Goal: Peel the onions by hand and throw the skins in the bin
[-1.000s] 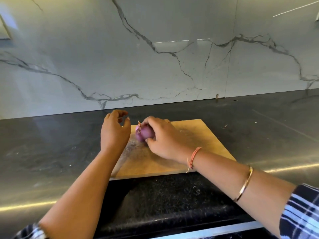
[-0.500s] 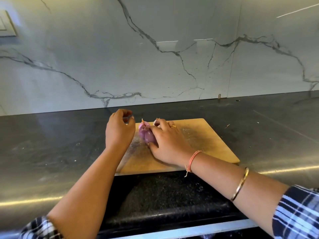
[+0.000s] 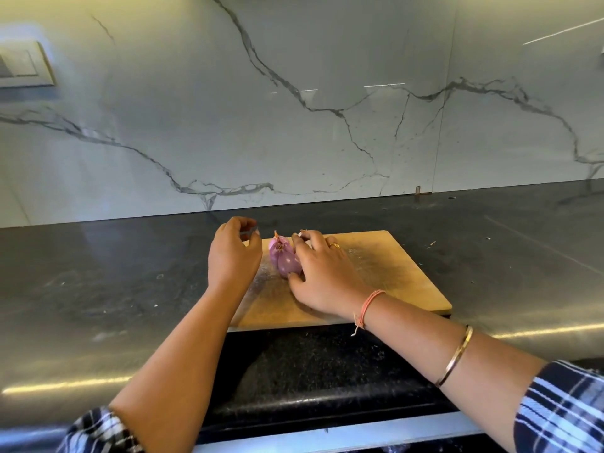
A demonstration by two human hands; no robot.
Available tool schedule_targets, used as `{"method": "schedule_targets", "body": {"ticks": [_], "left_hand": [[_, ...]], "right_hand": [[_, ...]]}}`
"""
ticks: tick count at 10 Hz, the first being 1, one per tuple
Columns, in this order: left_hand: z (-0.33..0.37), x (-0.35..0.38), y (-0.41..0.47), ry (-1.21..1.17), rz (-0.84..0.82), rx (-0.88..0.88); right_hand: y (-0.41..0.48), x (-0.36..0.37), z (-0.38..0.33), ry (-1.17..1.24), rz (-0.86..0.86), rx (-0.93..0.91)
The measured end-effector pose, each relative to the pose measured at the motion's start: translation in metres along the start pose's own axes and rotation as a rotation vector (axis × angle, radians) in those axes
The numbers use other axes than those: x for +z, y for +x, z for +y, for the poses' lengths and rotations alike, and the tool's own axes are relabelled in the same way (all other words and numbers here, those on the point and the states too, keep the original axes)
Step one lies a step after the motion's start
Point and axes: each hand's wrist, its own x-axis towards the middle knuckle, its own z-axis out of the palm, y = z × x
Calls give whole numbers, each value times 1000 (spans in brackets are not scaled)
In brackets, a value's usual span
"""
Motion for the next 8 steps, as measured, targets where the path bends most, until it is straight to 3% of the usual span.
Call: {"method": "schedule_targets", "body": {"ticks": [4,8], "left_hand": [[16,-17,-45,-30,41,105],[42,-29,-82,63,17,193]], "right_hand": [[-28,-19,-5,35,-19,140],[-50,-38,-8,-146,184,92]]}}
